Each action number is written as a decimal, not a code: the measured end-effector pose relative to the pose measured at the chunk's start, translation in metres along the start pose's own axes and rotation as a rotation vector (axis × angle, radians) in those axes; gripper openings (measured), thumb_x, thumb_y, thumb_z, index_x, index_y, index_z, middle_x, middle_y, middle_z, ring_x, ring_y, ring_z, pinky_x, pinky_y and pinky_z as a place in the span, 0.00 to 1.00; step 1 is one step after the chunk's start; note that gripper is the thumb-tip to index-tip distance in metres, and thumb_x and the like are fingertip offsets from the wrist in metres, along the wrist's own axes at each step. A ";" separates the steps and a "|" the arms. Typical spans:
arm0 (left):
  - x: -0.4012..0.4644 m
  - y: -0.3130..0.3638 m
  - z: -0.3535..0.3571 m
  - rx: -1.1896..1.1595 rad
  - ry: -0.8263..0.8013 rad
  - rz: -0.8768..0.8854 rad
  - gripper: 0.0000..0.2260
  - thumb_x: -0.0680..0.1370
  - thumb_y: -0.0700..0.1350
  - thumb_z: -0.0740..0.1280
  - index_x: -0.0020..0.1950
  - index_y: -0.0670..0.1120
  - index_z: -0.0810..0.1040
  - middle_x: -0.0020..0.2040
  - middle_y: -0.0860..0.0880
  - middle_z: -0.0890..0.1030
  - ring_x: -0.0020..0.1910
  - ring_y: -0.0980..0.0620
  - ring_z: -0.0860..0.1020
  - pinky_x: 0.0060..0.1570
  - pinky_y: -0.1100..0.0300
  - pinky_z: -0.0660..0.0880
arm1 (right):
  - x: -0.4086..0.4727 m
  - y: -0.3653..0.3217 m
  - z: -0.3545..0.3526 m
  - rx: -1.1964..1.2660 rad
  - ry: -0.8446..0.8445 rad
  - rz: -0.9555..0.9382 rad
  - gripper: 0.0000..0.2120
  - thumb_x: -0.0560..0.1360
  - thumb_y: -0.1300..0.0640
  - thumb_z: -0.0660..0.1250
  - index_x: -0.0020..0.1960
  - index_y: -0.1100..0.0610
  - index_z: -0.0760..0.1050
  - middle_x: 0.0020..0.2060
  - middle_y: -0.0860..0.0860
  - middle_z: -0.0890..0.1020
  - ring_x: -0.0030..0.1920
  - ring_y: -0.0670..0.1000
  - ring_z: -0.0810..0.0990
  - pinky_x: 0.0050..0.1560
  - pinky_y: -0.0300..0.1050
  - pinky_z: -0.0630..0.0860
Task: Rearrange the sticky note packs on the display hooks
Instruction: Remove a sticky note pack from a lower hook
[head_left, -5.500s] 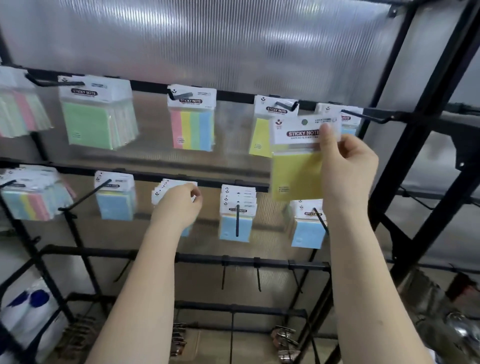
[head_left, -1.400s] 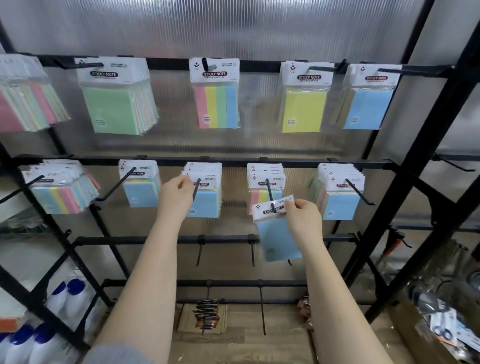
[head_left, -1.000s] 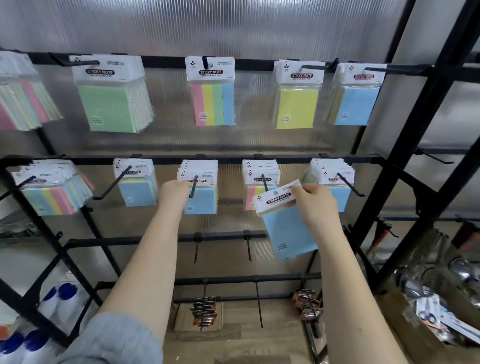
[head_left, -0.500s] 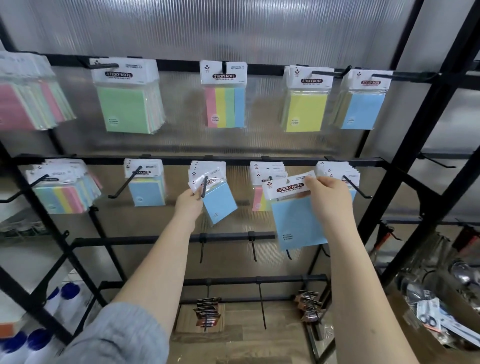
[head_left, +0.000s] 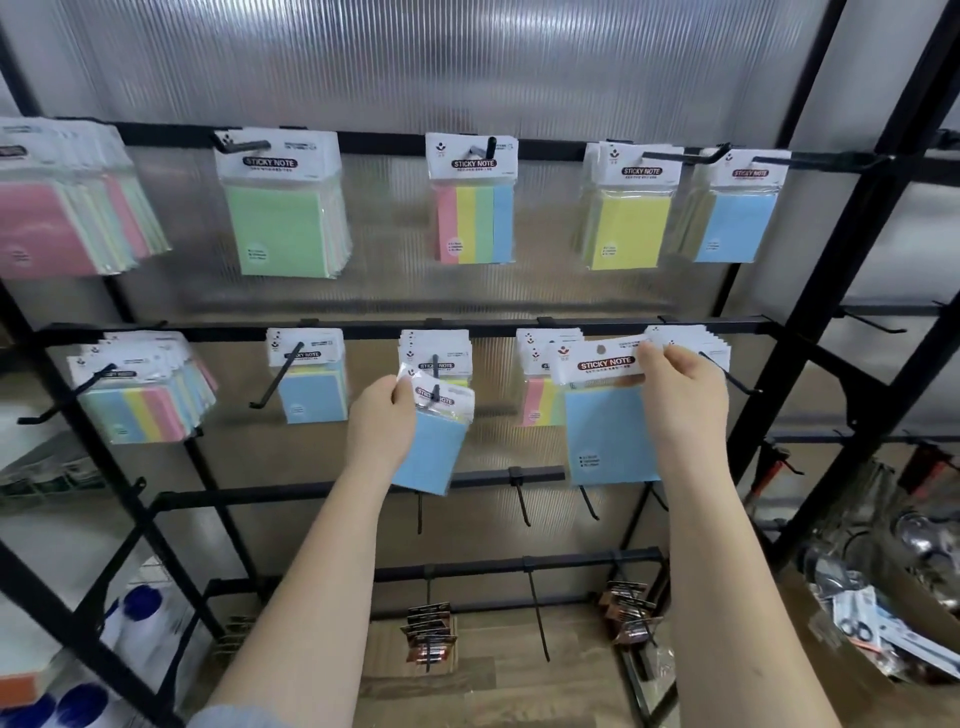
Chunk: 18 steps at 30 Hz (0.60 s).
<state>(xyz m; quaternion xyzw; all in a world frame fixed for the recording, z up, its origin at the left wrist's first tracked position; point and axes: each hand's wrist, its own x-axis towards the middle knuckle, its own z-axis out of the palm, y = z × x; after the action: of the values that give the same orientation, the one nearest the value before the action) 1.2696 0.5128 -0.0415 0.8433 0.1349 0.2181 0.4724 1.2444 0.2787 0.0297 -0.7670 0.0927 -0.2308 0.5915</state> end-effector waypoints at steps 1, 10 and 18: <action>-0.004 0.000 -0.003 0.015 0.010 0.016 0.18 0.82 0.48 0.54 0.33 0.46 0.58 0.29 0.51 0.63 0.27 0.55 0.61 0.26 0.61 0.57 | -0.004 0.000 0.001 -0.008 0.015 -0.001 0.19 0.79 0.55 0.59 0.31 0.59 0.64 0.27 0.49 0.66 0.25 0.43 0.62 0.24 0.36 0.58; -0.009 0.022 -0.027 0.078 0.002 0.171 0.17 0.82 0.50 0.53 0.36 0.44 0.66 0.32 0.48 0.72 0.30 0.52 0.68 0.29 0.58 0.63 | -0.037 0.005 -0.003 -0.025 0.181 -0.092 0.18 0.80 0.54 0.59 0.35 0.64 0.65 0.30 0.51 0.65 0.29 0.46 0.60 0.26 0.37 0.56; -0.008 0.032 -0.026 0.166 0.025 0.234 0.18 0.82 0.49 0.54 0.32 0.48 0.61 0.29 0.50 0.67 0.28 0.53 0.65 0.27 0.58 0.57 | -0.038 0.018 -0.031 0.099 0.276 -0.079 0.21 0.80 0.50 0.59 0.42 0.69 0.71 0.34 0.53 0.72 0.33 0.44 0.65 0.33 0.40 0.60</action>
<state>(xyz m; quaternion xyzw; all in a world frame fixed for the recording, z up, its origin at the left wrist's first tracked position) 1.2509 0.5120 -0.0041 0.8866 0.0590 0.2703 0.3707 1.1990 0.2630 0.0090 -0.7010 0.1312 -0.3616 0.6006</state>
